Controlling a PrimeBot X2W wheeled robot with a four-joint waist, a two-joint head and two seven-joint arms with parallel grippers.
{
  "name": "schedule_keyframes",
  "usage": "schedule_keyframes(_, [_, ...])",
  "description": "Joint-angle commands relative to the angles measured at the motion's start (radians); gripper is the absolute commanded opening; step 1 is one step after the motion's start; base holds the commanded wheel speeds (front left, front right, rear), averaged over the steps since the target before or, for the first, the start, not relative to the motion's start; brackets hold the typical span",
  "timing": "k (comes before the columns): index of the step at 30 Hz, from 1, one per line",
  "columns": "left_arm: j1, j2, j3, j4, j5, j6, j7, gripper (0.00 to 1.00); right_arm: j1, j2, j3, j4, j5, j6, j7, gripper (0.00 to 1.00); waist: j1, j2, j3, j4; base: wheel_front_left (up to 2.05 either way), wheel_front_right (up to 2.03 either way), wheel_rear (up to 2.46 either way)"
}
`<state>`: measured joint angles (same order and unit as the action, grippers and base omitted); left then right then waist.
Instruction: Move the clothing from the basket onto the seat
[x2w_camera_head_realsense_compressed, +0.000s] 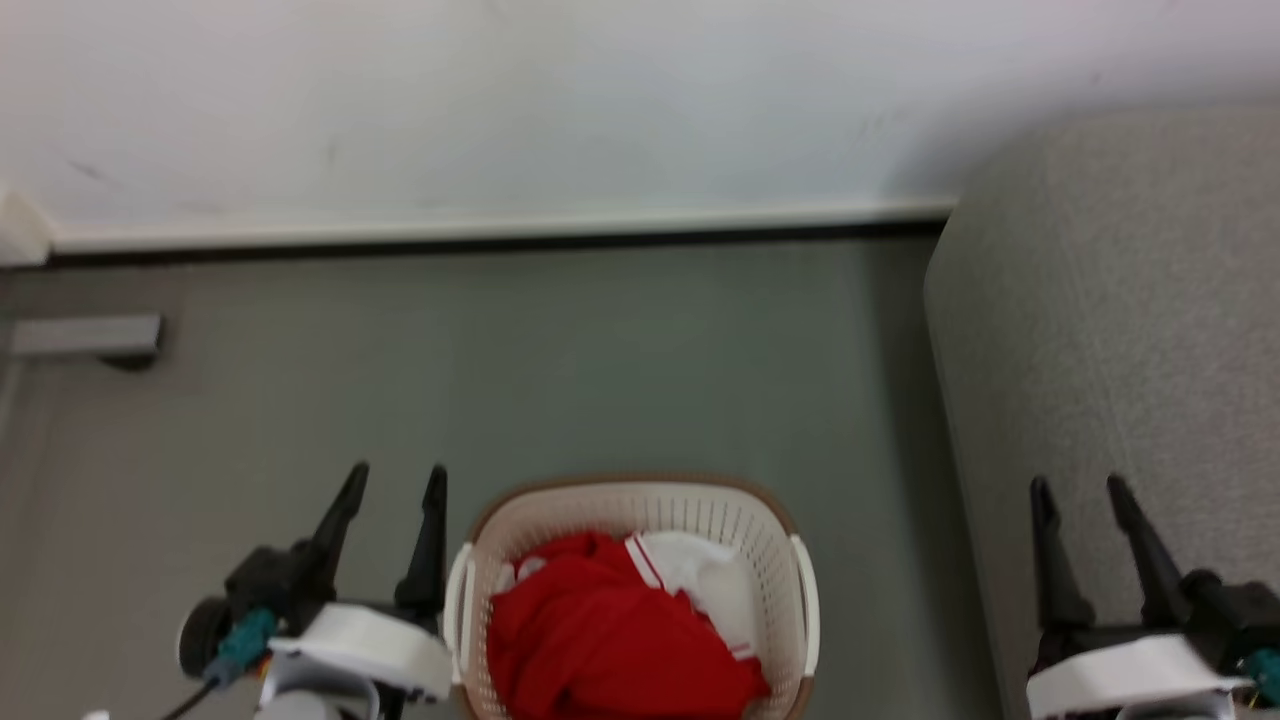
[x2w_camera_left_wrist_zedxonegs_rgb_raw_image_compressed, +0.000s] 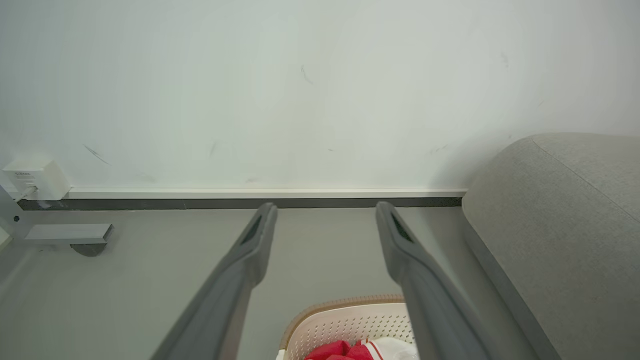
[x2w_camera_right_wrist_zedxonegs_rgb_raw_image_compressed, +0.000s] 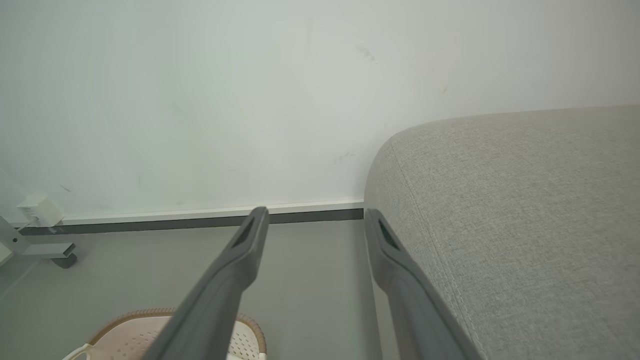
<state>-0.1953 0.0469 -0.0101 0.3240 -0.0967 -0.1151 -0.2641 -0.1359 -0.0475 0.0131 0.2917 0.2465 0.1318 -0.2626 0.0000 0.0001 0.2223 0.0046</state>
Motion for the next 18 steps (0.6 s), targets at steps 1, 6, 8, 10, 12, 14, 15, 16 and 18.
schedule_keyframes(1, [-0.061,0.006,-0.010,0.006,0.007,-0.005,-0.001,1.00,-0.048,-0.005,-0.016,-0.022,-0.003,-0.002,-0.003,1.00,0.0000,-0.0001,0.172,-0.005,0.00,0.00,0.00])
schedule_keyframes(6, [-0.158,0.007,-0.034,0.012,0.025,-0.007,-0.001,1.00,-0.119,-0.005,-0.041,-0.063,-0.009,-0.002,-0.003,1.00,0.0000,-0.0001,0.314,-0.004,0.00,0.00,0.00])
schedule_keyframes(8, [-0.203,0.013,-0.053,0.025,0.039,-0.010,-0.001,1.00,-0.153,-0.005,-0.049,-0.082,-0.014,-0.002,-0.003,1.00,0.0000,-0.0001,0.377,-0.005,0.00,0.00,0.00])
schedule_keyframes(10, [-0.244,0.021,-0.077,0.053,0.051,-0.012,-0.001,1.00,-0.189,-0.005,-0.054,-0.099,-0.017,-0.002,-0.003,1.00,0.0000,-0.0001,0.431,-0.009,0.00,0.00,0.00])
schedule_keyframes(12, [-0.280,0.031,-0.103,0.091,0.056,-0.013,-0.001,1.00,-0.217,-0.005,-0.055,-0.112,-0.015,-0.002,-0.003,1.00,0.0000,-0.0001,0.473,-0.015,0.00,0.00,0.00])
schedule_keyframes(14, [-0.313,0.040,-0.142,0.148,0.062,-0.014,0.000,1.00,-0.245,-0.005,-0.051,-0.123,-0.008,-0.002,-0.003,1.00,0.0000,-0.0001,0.505,-0.024,0.00,0.00,0.00])
schedule_keyframes(15, [-0.330,0.044,-0.169,0.181,0.060,-0.015,0.009,1.00,-0.257,-0.005,-0.049,-0.127,-0.006,-0.002,-0.003,1.00,0.0000,-0.0001,0.515,-0.028,0.00,0.00,0.00])
schedule_keyframes(16, [-0.347,0.049,-0.201,0.209,0.052,-0.015,0.026,1.00,-0.266,-0.005,-0.043,-0.132,-0.003,-0.002,-0.003,1.00,0.0000,-0.0001,0.523,-0.034,0.00,0.00,0.00])
schedule_keyframes(18, [-0.381,0.068,-0.269,0.251,0.035,-0.014,0.064,1.00,-0.281,-0.005,-0.028,-0.149,0.002,-0.002,-0.003,1.00,0.0000,-0.0001,0.535,-0.048,0.00,0.00,0.00])
